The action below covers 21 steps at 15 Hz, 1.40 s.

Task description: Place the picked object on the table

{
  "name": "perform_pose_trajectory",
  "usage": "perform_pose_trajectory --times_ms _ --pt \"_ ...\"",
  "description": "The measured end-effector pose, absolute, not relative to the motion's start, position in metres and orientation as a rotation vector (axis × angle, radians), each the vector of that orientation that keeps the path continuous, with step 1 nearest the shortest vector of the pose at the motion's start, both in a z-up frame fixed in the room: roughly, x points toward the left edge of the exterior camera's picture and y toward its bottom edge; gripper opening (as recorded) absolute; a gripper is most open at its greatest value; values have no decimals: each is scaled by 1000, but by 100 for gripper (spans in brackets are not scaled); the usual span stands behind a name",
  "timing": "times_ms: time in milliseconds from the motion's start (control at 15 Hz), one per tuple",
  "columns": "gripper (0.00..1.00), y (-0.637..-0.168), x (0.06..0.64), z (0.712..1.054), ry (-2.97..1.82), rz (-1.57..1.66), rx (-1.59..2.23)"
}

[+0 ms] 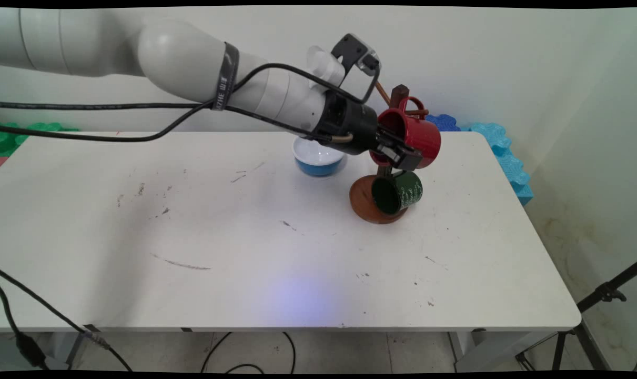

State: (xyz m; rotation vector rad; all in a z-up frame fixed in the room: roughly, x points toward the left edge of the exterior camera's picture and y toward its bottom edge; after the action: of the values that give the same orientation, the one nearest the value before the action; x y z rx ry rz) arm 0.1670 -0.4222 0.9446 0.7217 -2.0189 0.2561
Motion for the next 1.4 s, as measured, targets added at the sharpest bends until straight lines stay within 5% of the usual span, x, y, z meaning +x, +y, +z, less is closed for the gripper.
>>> perform_pose_trajectory --times_ms 1400 --pt "0 -372 202 1005 -2036 214 615"
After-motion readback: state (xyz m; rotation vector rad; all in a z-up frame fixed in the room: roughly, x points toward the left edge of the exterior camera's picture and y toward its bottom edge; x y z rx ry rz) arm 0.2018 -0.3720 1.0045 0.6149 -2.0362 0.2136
